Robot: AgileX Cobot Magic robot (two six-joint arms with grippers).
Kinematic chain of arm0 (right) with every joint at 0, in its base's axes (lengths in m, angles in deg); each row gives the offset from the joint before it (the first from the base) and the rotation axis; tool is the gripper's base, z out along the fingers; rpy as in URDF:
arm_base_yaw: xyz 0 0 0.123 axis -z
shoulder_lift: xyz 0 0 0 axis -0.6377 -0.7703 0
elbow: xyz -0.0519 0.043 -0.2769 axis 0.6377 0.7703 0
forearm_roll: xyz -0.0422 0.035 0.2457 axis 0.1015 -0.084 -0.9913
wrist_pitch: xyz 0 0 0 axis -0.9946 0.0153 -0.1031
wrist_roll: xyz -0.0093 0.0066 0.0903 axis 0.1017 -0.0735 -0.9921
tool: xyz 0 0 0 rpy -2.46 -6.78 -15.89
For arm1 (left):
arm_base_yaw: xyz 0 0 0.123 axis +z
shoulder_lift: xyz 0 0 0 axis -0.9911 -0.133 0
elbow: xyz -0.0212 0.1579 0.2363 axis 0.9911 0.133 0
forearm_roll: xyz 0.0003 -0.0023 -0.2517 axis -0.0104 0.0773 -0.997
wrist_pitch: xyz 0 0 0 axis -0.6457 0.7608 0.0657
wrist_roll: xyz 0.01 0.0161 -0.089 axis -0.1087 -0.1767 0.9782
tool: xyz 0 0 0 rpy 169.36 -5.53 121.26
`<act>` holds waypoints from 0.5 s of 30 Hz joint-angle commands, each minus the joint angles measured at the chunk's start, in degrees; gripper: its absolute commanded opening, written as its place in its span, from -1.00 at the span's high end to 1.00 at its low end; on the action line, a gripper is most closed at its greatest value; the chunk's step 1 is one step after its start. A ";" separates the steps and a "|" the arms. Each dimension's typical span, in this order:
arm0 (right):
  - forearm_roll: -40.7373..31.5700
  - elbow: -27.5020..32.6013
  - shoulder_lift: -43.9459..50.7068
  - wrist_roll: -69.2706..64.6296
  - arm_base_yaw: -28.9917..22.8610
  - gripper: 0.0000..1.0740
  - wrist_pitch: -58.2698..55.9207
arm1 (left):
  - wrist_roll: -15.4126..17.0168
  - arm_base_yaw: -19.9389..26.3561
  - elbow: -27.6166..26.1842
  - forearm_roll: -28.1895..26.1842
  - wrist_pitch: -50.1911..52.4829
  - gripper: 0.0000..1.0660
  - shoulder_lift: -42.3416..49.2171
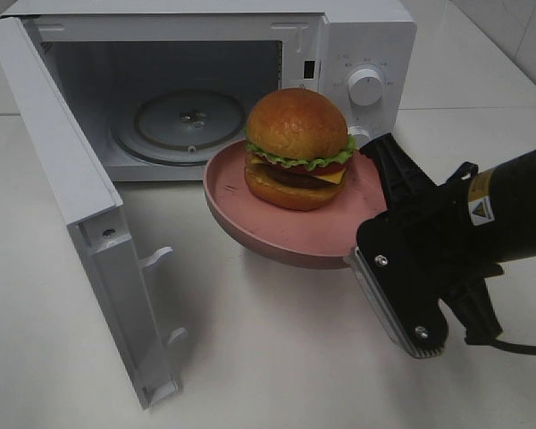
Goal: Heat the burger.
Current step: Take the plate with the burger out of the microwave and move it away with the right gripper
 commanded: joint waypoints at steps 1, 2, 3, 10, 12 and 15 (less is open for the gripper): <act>2.41 1.20 5.79 -0.34 0.34 1.00 -0.46 | 0.06 0.06 0.11 -0.29 0.11 -0.84 1.20; 2.41 1.20 5.79 -0.34 0.34 1.00 -0.46 | 0.06 0.06 0.11 -0.29 0.11 -0.84 1.20; 3.09 1.60 7.05 -0.57 0.34 1.00 -1.60 | 0.06 0.06 0.11 -0.29 0.11 -0.84 1.20; 10.43 4.53 15.99 -6.19 0.34 1.00 -8.94 | 0.06 0.06 0.11 -0.29 0.11 -0.84 1.20; 12.03 5.39 18.51 -8.54 0.34 1.00 -10.43 | 0.06 0.06 0.11 -0.29 0.11 -0.84 1.20; 13.01 6.70 22.52 -11.00 0.34 1.00 -12.43 | 0.06 0.06 0.11 -0.29 0.11 -0.84 1.20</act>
